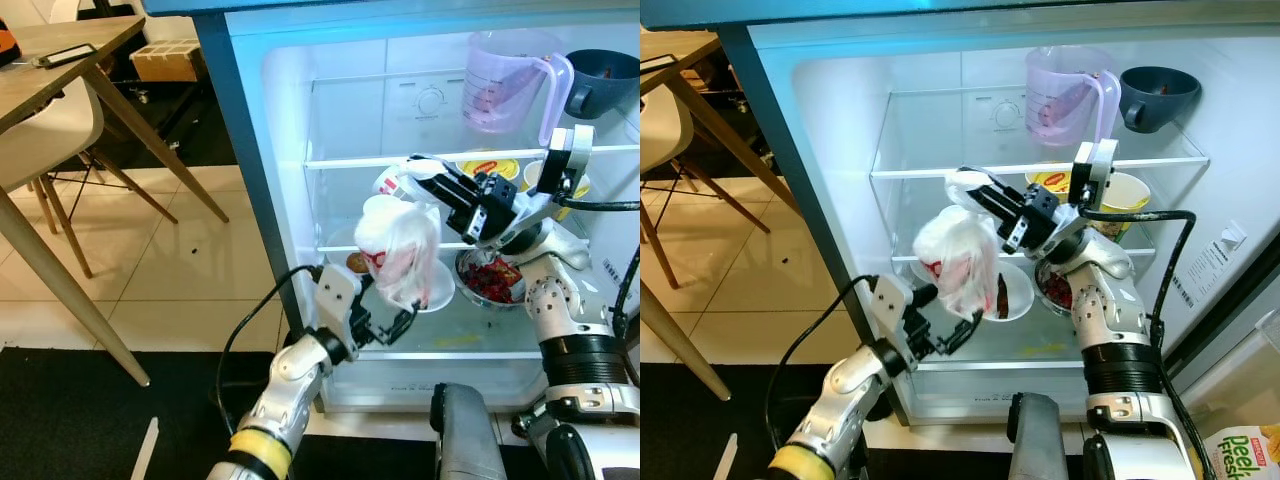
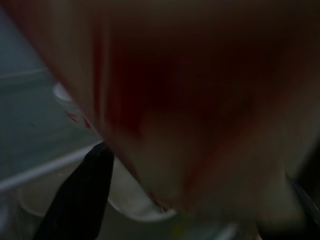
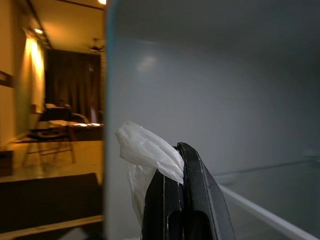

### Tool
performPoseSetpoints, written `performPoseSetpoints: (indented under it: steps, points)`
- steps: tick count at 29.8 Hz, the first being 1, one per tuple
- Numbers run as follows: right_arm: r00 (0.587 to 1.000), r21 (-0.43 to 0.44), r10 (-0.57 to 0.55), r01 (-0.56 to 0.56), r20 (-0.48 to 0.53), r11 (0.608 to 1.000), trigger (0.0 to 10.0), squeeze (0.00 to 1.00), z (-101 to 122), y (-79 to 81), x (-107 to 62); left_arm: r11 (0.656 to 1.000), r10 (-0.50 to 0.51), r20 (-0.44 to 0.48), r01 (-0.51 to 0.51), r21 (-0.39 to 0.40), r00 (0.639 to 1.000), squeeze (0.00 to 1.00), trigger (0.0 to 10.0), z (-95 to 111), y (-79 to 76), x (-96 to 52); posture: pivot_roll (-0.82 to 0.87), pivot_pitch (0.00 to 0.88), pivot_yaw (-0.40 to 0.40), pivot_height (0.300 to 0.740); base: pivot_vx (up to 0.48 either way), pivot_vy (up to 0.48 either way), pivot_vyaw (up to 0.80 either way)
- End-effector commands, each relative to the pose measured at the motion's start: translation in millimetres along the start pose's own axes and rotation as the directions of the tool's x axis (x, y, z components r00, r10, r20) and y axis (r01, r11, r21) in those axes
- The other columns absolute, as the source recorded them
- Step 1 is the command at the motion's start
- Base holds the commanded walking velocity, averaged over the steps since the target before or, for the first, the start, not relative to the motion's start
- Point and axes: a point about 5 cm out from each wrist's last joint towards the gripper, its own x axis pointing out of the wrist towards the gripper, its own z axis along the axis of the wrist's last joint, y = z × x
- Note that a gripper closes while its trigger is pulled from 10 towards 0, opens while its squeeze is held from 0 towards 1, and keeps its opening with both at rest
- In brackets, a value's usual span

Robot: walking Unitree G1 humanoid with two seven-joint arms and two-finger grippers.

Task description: Restocking fridge

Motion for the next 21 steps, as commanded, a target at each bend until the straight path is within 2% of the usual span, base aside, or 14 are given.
performPoseSetpoints:
  steps: [1, 4, 9, 16, 21]
  points:
    - [1.0, 0.022, 0.031, -0.031, -0.002, 0.999, 0.0, 0.0, -3.1, 5.0, 3.5, 0.997, 0.023, 0.065, -0.018, -0.079, 0.998, 0.0, 10.0, 4.4, -26.0, 17.0, -0.06, 0.052, 0.027, 0.395, 0.0, 0.0, 0.0]
    - [0.995, 0.052, 0.098, -0.097, -0.012, 0.994, 0.0, 0.0, -7.1, 14.0, 7.7, 0.993, 0.061, 0.086, -0.051, -0.109, 0.994, 0.0, 10.0, 10.2, -25.5, 26.8, -0.07, 0.069, 0.024, 0.395, 0.0, 0.0, 0.0]
    - [0.995, 0.055, 0.101, -0.099, -0.017, 0.994, 0.0, 0.0, -8.8, 14.9, 10.2, 0.991, 0.046, 0.104, -0.033, -0.127, 0.994, 0.0, 10.0, 15.3, -30.1, 33.6, -0.08, 0.078, 0.026, 0.395, 0.0, 0.0, 0.0]
    - [0.993, 0.065, 0.121, -0.12, -0.013, 0.991, 0.0, 0.0, -8.5, 18.6, 15.4, 0.994, 0.032, 0.126, -0.018, -0.112, 0.991, 0.0, 10.0, 20.6, -35.7, 41.9, -0.09, 0.092, 0.032, 0.395, 0.0, 0.0, 0.0]
    - [0.991, 0.069, 0.134, -0.133, -0.007, 0.989, 0.0, 0.0, -8.0, 20.6, 19.0, 0.998, 0.016, 0.152, -0.005, -0.068, 0.988, 0.0, 10.0, 27.0, -34.9, 46.5, -0.09, 0.097, 0.035, 0.395, 0.0, 0.0, 0.0]
